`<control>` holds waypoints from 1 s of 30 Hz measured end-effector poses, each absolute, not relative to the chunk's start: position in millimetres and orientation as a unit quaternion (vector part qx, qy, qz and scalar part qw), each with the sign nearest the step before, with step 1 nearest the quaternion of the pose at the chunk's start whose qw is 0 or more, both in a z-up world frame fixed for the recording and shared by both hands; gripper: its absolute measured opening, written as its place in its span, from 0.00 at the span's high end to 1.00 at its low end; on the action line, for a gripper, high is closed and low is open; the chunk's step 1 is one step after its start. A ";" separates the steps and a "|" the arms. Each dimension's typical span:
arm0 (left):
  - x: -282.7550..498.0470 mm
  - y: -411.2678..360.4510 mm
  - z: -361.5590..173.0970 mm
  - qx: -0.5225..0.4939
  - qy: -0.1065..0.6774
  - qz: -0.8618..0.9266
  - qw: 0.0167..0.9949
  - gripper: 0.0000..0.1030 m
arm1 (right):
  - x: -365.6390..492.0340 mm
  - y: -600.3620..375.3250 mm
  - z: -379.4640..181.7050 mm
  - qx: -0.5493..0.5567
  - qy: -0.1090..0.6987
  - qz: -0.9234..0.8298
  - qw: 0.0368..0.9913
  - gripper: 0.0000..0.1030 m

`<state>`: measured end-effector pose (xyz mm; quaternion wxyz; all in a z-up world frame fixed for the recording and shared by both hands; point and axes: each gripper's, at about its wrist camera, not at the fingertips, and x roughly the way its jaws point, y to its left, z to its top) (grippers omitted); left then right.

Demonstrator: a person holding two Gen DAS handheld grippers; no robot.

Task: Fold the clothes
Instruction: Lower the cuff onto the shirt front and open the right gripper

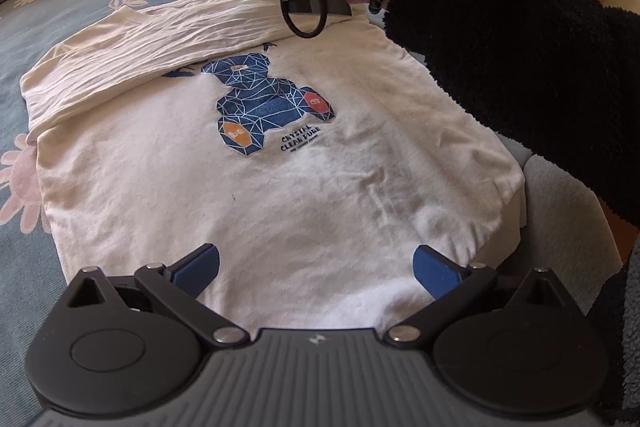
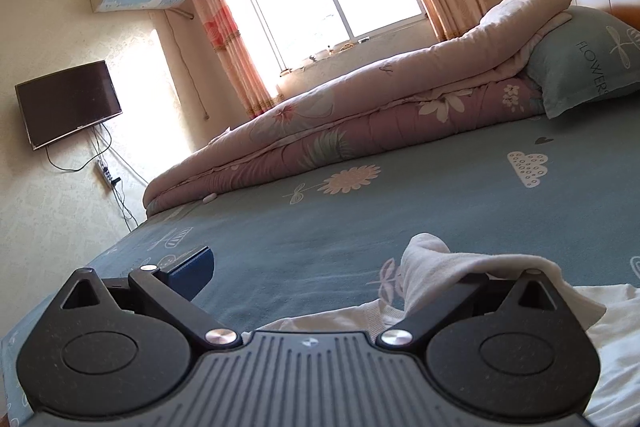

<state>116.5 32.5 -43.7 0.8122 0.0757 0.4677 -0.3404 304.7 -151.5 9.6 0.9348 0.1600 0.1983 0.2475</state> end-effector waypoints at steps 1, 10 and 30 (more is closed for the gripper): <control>116.2 33.3 -44.4 0.074 0.468 -0.340 0.812 0.01 | 305.4 -147.1 7.1 0.157 0.204 0.251 0.933 0.00; 115.4 39.9 -53.3 0.058 0.477 -0.331 0.812 0.01 | 312.9 -120.2 -36.2 0.145 0.277 0.258 0.914 0.00; 110.3 48.3 -62.9 0.038 0.479 -0.320 0.817 0.01 | 308.6 -109.9 -68.8 0.160 0.374 0.298 0.864 0.00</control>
